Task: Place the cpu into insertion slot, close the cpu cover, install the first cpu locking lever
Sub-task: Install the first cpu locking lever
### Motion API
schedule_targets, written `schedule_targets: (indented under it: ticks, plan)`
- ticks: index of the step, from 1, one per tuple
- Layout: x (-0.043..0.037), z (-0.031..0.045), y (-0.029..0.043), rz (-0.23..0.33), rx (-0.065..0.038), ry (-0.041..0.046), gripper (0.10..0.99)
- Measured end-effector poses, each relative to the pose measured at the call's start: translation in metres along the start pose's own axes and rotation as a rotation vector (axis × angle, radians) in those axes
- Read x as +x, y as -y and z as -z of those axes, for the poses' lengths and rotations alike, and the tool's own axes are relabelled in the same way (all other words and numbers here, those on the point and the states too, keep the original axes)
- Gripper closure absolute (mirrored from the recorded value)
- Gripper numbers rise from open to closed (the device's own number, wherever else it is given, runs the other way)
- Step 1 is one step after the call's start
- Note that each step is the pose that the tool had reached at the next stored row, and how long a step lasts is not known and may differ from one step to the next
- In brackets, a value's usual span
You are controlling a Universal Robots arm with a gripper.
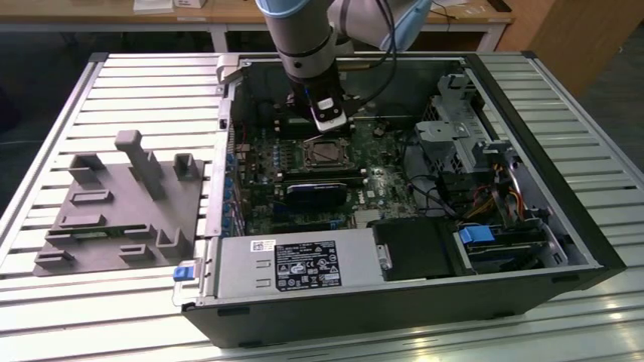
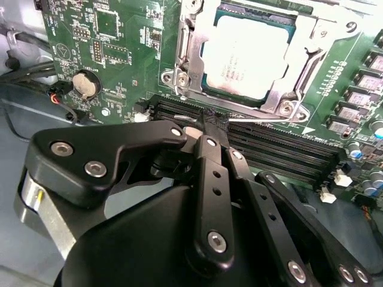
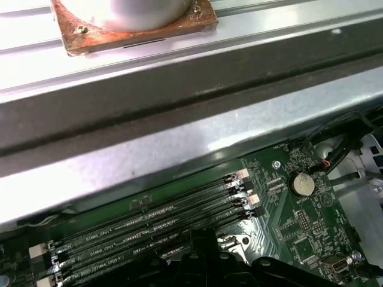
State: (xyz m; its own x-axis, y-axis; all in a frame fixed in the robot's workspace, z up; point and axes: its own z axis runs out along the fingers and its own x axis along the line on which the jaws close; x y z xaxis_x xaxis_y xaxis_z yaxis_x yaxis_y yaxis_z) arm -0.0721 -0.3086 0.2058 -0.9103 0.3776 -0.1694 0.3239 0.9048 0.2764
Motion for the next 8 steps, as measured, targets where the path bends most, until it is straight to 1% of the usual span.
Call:
schedule_targets:
  ticks: [8]
  plan:
    - [0.0018,-0.0019,-0.0034,-0.032,0.011,0.0119,0.984]
